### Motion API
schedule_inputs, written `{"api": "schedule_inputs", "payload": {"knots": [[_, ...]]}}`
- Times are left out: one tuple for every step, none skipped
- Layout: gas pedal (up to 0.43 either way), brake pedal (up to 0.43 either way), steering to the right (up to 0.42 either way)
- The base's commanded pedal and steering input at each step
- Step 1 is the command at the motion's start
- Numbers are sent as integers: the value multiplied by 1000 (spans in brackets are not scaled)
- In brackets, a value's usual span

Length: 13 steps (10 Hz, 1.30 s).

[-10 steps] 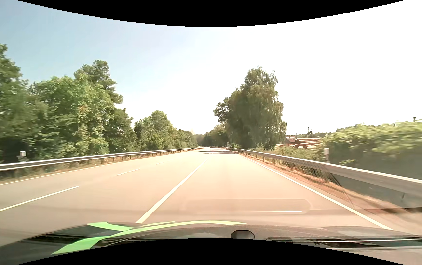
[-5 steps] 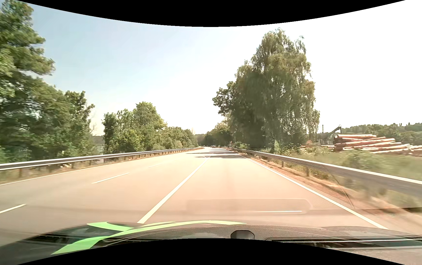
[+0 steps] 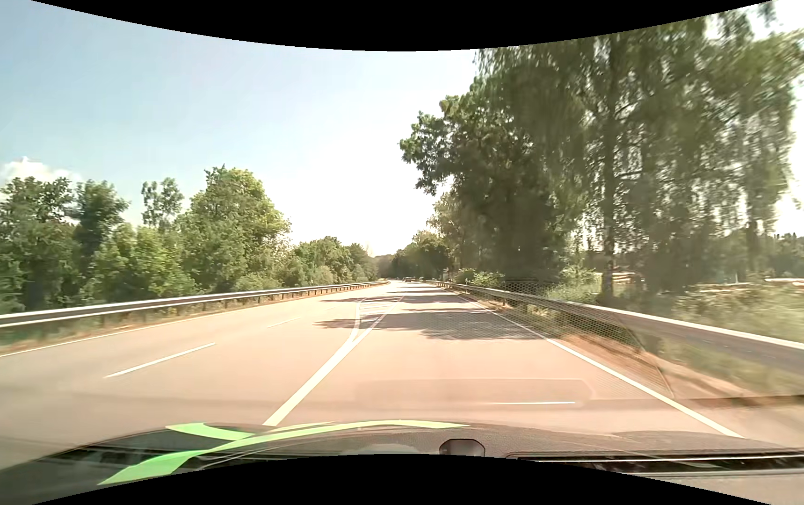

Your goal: Follow the waypoints while adhering to traffic rules and regulations

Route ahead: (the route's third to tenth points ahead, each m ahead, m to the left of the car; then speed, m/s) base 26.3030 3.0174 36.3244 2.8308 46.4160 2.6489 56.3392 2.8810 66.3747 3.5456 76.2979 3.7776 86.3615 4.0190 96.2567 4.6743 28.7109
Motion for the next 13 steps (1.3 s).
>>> {"api": "schedule_inputs", "payload": {"knots": [[280, 0, -7], [280, 0, -7], [287, 0, -7], [287, 0, -6], [287, 0, -6], [280, 0, -5], [268, 0, -5], [260, 0, -5], [260, 0, -5], [268, 0, -5], [280, 0, -5], [280, 0, -4], [287, 0, -4]]}}
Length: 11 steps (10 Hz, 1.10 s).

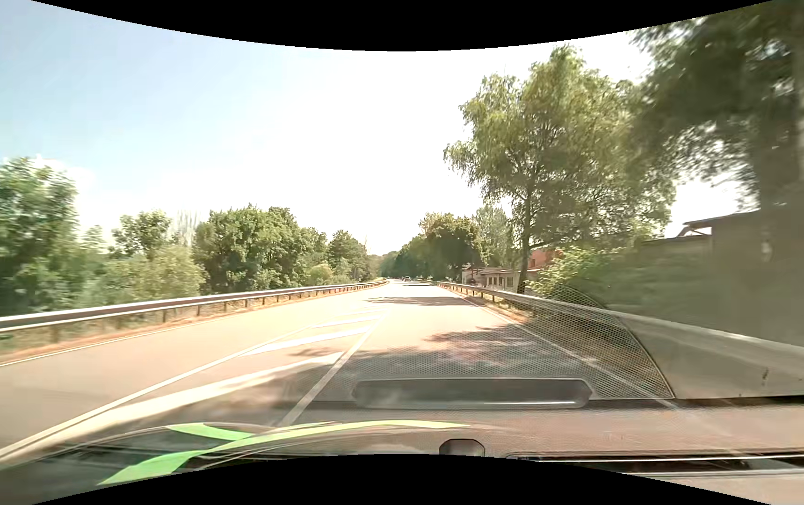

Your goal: Follow the waypoints while adhering to traffic rules and regulations

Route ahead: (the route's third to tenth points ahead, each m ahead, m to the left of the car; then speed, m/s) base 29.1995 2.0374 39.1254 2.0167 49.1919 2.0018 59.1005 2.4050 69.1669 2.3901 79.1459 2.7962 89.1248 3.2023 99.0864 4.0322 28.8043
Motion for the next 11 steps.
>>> {"api": "schedule_inputs", "payload": {"knots": [[287, 0, -4], [287, 0, -4], [287, 0, -4], [268, 0, -4], [260, 0, -4], [260, 0, -4], [268, 0, -5], [280, 0, -5], [299, 0, -4], [299, 0, -4], [299, 0, -4]]}}
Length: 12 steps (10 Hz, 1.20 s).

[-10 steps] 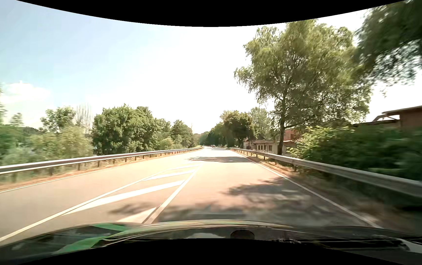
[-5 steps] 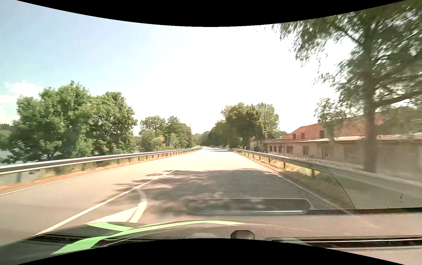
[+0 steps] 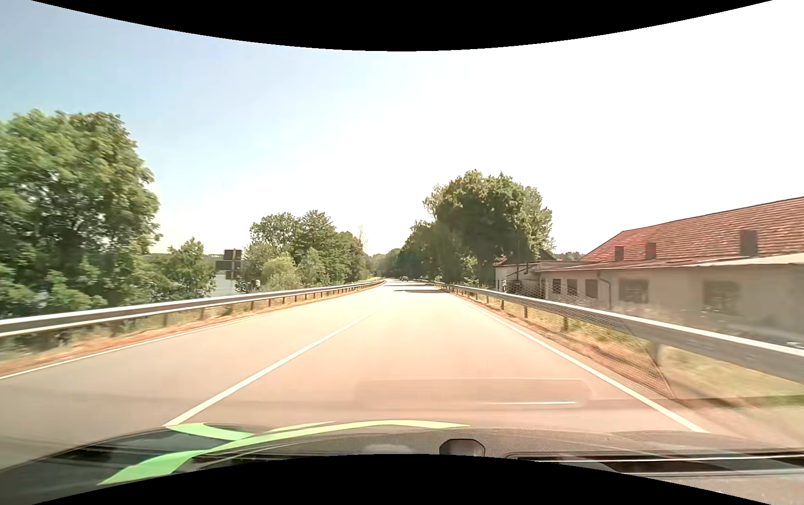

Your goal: Follow the waypoints while adhering to traffic rules and regulations

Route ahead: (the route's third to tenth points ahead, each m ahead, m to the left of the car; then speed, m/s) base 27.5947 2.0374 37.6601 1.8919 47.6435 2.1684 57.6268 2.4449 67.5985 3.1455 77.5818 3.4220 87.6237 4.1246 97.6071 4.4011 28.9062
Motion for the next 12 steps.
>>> {"api": "schedule_inputs", "payload": {"knots": [[299, 0, -5], [287, 0, -5], [280, 0, -5], [280, 0, -7], [287, 0, -7], [287, 0, -7], [299, 0, -7], [299, 0, -7], [299, 0, -7], [299, 0, -7], [299, 0, -7], [299, 0, -7]]}}
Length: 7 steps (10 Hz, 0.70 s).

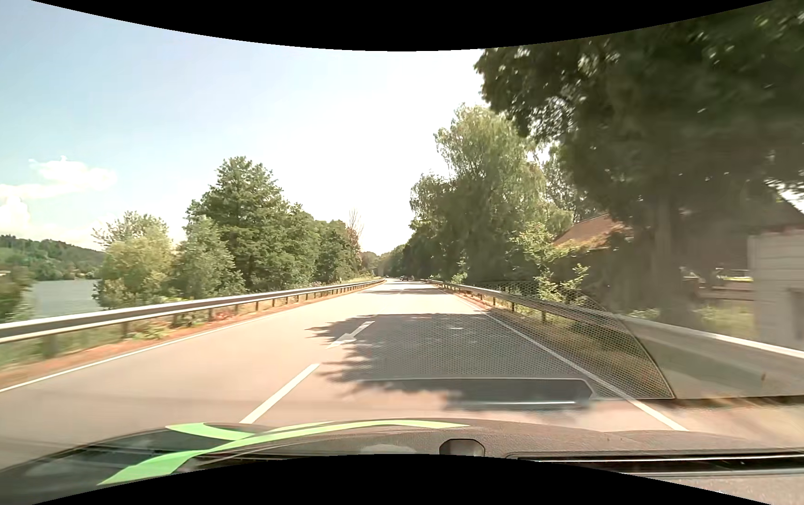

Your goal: Follow the waypoints while adhering to traffic rules and regulations

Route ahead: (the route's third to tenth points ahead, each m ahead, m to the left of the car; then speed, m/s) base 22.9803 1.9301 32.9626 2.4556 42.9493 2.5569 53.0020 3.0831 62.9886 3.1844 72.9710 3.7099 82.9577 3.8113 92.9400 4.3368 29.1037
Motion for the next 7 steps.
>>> {"api": "schedule_inputs", "payload": {"knots": [[299, 0, -7], [299, 0, -7], [299, 0, -7], [299, 0, -7], [299, 0, -7], [311, 0, -7], [311, 0, -7]]}}
